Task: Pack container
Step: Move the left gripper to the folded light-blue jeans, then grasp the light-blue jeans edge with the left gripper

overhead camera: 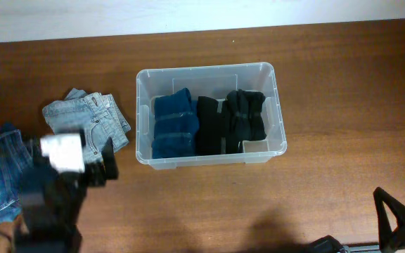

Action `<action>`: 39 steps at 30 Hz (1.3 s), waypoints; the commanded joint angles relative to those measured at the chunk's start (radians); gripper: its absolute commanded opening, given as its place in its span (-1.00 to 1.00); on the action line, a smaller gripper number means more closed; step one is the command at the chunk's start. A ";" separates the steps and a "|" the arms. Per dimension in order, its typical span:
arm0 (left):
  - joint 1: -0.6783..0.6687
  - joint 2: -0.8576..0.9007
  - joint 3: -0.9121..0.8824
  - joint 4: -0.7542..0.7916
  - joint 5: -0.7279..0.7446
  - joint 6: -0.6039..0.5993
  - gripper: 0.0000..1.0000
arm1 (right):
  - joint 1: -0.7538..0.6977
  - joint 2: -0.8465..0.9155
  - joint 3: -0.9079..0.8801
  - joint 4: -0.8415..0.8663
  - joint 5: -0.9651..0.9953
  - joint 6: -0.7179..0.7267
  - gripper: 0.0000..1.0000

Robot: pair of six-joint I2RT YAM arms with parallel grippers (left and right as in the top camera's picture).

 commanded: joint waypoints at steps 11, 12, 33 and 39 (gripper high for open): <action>0.005 0.593 0.493 -0.300 -0.052 0.015 0.99 | 0.001 -0.004 0.000 -0.006 0.019 0.005 0.97; 0.006 0.620 0.493 -0.311 -0.090 -0.021 0.99 | 0.001 -0.004 0.000 -0.006 0.019 0.005 0.97; 0.115 0.944 0.493 -0.207 -0.115 -0.269 0.99 | 0.001 -0.004 0.000 -0.006 0.019 0.005 0.97; 0.124 0.951 0.493 -0.194 -0.127 -0.269 0.99 | 0.001 -0.004 0.000 -0.006 0.019 0.005 0.97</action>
